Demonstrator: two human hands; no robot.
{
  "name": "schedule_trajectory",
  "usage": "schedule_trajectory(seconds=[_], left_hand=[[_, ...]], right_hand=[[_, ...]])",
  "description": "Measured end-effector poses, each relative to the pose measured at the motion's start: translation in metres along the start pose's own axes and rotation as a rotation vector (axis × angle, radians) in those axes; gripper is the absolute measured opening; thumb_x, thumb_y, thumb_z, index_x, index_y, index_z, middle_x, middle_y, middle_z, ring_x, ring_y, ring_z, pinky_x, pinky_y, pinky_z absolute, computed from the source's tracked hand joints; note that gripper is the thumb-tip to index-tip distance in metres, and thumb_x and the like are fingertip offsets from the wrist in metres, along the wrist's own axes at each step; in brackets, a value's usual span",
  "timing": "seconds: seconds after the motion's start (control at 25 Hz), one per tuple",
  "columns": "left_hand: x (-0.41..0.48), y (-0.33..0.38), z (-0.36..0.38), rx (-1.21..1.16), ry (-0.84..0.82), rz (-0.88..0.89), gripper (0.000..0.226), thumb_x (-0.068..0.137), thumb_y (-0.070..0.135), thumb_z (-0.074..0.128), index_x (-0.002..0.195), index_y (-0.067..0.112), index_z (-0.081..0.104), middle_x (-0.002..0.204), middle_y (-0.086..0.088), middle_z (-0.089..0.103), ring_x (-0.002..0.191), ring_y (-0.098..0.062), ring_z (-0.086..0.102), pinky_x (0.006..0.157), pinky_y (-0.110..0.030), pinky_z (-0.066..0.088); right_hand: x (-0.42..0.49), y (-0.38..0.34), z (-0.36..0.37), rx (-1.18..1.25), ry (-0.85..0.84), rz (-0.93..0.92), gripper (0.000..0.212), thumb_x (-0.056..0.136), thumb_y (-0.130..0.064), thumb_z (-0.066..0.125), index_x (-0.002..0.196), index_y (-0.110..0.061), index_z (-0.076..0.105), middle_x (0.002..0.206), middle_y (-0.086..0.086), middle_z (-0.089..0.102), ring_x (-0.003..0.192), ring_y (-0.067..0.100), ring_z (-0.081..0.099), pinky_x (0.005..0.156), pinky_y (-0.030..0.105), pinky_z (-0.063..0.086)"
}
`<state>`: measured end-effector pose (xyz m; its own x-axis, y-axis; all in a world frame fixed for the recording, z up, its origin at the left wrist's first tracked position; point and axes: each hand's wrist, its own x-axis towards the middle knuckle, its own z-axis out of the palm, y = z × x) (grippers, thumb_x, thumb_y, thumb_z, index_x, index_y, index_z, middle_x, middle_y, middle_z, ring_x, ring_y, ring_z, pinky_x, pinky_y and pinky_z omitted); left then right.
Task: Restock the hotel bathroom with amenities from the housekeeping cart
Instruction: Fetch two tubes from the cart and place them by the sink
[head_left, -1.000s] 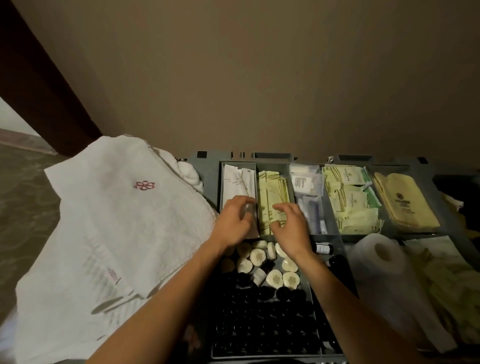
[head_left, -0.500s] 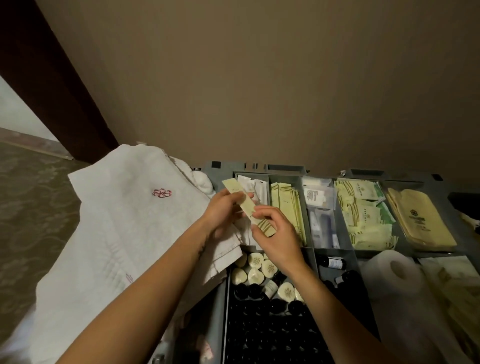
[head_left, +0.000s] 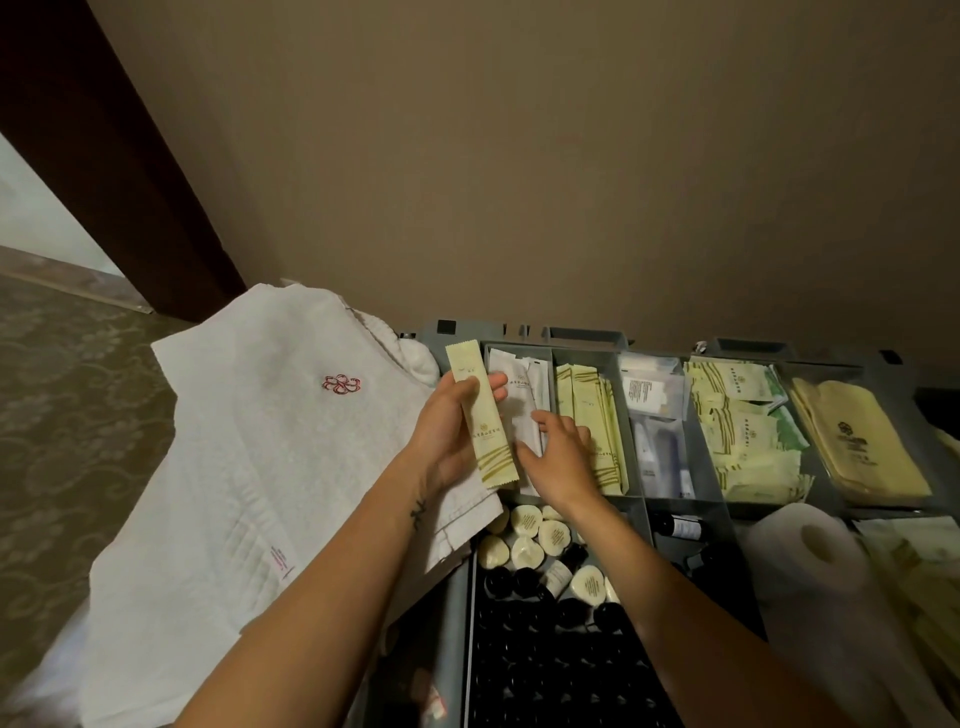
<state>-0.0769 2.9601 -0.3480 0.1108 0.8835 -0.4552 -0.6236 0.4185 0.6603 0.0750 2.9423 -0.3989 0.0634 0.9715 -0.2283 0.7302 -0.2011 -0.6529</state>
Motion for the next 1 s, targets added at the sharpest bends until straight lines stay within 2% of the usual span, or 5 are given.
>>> schedule_trajectory(seconds=[0.24, 0.4, 0.56, 0.76, 1.0], left_hand=[[-0.001, 0.000, -0.002, -0.070, 0.014, -0.122, 0.037, 0.107, 0.027, 0.036, 0.103, 0.005, 0.065, 0.106, -0.012, 0.066, 0.093, -0.020, 0.063, 0.085, -0.032, 0.051], [0.005, 0.001, -0.003, -0.167, 0.018, -0.117, 0.043, 0.107, 0.040, 0.036, 0.109, 0.011, 0.068, 0.104, -0.011, 0.067, 0.089, -0.019, 0.061, 0.086, -0.032, 0.047], [0.009, 0.001, -0.006, -0.240, -0.022, -0.129, 0.039, 0.105, 0.038, 0.038, 0.107, 0.014, 0.068, 0.086, -0.006, 0.063, 0.072, -0.016, 0.057, 0.074, -0.030, 0.045], [0.011, -0.001, -0.010, -0.275, -0.144, -0.205, 0.038, 0.104, 0.037, 0.038, 0.112, 0.011, 0.065, 0.081, -0.004, 0.059, 0.070, -0.015, 0.053, 0.074, -0.029, 0.043], [0.007, -0.011, -0.003, -0.250, -0.239, -0.283, 0.042, 0.103, 0.037, 0.039, 0.119, 0.007, 0.064, 0.087, -0.006, 0.062, 0.074, -0.017, 0.057, 0.077, -0.030, 0.043]], right_hand=[[0.007, -0.007, -0.001, 0.085, -0.036, 0.078, 0.046, 0.096, -0.015, 0.054, 0.142, -0.015, 0.047, 0.131, 0.008, 0.047, 0.115, 0.023, 0.051, 0.101, 0.034, 0.046], [-0.002, -0.009, -0.012, 0.391, 0.058, 0.153, 0.033, 0.098, -0.010, 0.050, 0.130, -0.014, 0.050, 0.128, 0.007, 0.053, 0.092, 0.013, 0.061, 0.065, 0.012, 0.046], [-0.010, -0.006, -0.021, 0.799, 0.052, 0.276, 0.028, 0.094, -0.005, 0.046, 0.120, -0.013, 0.052, 0.113, 0.007, 0.068, 0.082, 0.019, 0.068, 0.071, 0.033, 0.053], [-0.021, 0.005, -0.033, 1.103, 0.002, 0.316, 0.030, 0.106, -0.032, 0.041, 0.114, -0.016, 0.065, 0.069, 0.001, 0.056, 0.053, 0.012, 0.044, 0.051, 0.022, 0.035], [-0.042, 0.012, -0.054, 1.319, 0.059, 0.246, 0.024, 0.107, -0.013, 0.040, 0.126, -0.009, 0.054, 0.084, 0.011, 0.064, 0.071, 0.018, 0.064, 0.067, 0.029, 0.055]])
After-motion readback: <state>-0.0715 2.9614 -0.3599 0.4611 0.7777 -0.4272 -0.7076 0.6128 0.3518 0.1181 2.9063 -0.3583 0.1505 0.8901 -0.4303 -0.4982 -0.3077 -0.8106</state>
